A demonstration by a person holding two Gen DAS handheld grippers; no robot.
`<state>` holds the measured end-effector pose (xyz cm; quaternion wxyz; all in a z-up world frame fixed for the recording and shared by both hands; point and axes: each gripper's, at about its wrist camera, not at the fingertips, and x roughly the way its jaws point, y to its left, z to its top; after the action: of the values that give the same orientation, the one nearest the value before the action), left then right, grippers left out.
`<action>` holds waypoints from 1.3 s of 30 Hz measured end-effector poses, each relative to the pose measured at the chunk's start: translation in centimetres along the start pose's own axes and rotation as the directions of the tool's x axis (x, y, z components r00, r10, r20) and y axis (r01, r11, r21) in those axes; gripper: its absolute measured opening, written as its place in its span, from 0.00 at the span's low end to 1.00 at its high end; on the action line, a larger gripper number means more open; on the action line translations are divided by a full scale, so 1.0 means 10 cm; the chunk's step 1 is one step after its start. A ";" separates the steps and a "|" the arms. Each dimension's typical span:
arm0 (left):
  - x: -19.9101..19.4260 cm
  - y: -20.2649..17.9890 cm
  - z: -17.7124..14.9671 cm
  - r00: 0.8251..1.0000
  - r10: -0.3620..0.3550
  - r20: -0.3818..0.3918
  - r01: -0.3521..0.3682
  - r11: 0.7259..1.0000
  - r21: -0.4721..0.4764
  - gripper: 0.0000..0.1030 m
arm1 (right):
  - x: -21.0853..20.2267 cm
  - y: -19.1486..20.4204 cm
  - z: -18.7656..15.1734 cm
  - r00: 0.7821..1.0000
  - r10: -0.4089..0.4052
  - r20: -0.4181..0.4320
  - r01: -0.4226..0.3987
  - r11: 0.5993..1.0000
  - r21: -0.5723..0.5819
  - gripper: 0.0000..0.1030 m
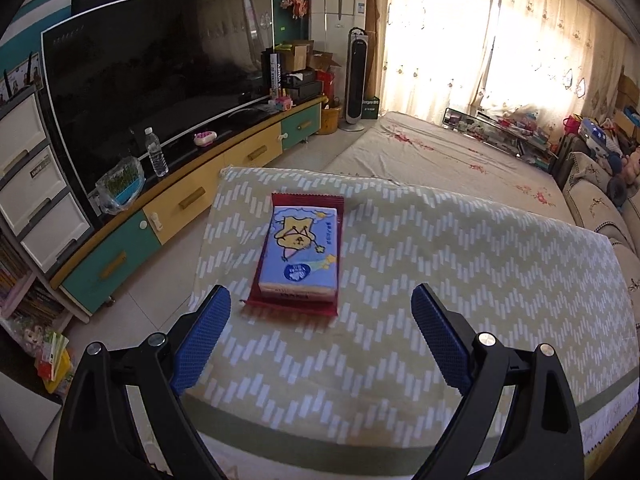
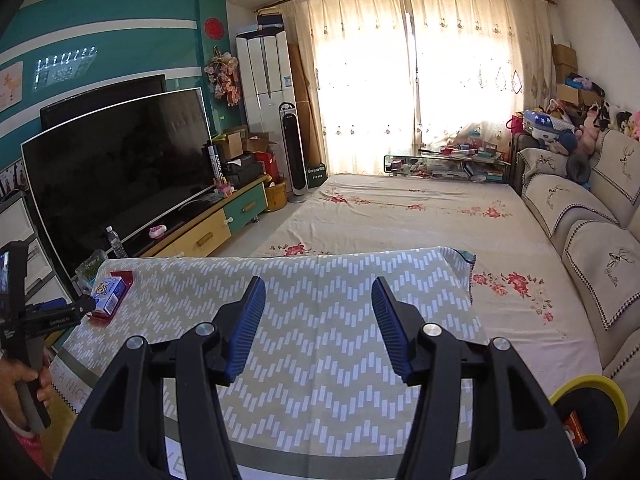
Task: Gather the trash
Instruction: 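Reach the left gripper to the blue Vinda tissue box and grasp it, then carry the tissue box over the bin and open the left gripper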
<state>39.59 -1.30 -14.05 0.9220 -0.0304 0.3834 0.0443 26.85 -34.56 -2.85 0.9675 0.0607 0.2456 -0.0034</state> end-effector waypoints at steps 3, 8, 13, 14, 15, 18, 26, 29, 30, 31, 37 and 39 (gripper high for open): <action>0.21 0.05 0.12 0.999 0.019 -0.034 -0.019 1.000 -0.001 0.88 | 0.05 0.01 -0.03 1.000 0.003 -0.017 -0.003 1.000 -0.005 0.51; 0.52 0.02 0.20 0.994 0.054 -0.100 -0.052 0.998 0.023 0.87 | 0.10 0.06 -0.06 1.000 0.006 -0.031 -0.007 1.000 -0.019 0.51; 0.70 0.08 0.23 0.986 0.024 -0.165 -0.028 0.999 -0.022 0.51 | 0.09 0.07 -0.05 1.000 0.013 -0.028 -0.013 1.000 -0.018 0.51; 0.68 0.09 0.23 0.987 0.022 -0.161 -0.026 0.999 -0.026 0.51 | 0.08 0.07 -0.05 1.000 0.015 -0.026 -0.015 1.000 -0.015 0.51; 0.63 0.10 0.22 0.988 0.017 -0.154 -0.022 0.999 -0.033 0.51 | 0.07 0.06 -0.04 1.000 0.016 -0.023 -0.017 1.000 -0.012 0.51; 0.39 0.07 0.15 0.993 -0.002 -0.114 -0.001 1.000 -0.026 0.51 | 0.01 0.00 0.01 1.000 0.017 -0.005 -0.017 1.000 0.001 0.51; -0.77 -0.57 -0.31 0.989 -0.144 0.017 0.139 0.976 0.165 0.51 | -0.48 -0.29 0.27 0.995 -0.011 0.102 0.005 0.998 0.062 0.51; -1.12 -0.94 -0.50 0.970 -0.244 0.010 0.234 0.941 0.247 0.51 | -0.91 -0.47 0.33 0.985 -0.026 0.172 0.011 0.996 0.091 0.51; -1.22 -1.08 -0.57 0.961 -0.278 0.000 0.267 0.923 0.276 0.51 | -1.04 -0.54 0.32 0.981 -0.042 0.188 0.025 0.995 0.095 0.51; -1.29 -1.22 -0.62 0.952 -0.307 -0.013 0.297 0.907 0.299 0.51 | -1.19 -0.62 0.30 0.977 -0.066 0.202 0.047 0.994 0.097 0.51; -1.67 -2.19 -1.06 0.872 -0.473 -0.129 0.479 0.766 0.429 0.51 | -1.93 -1.24 -0.08 0.936 -0.276 0.217 0.250 0.958 0.138 0.51; -1.76 -2.54 -1.21 0.840 -0.512 -0.180 0.531 0.705 0.470 0.51 | -2.13 -1.49 -0.23 0.911 -0.357 0.205 0.325 0.930 0.173 0.51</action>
<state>21.39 -28.64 -9.56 0.8647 0.1025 0.3736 -0.3197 6.46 -49.57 3.62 0.9676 0.0812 0.1365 -0.1961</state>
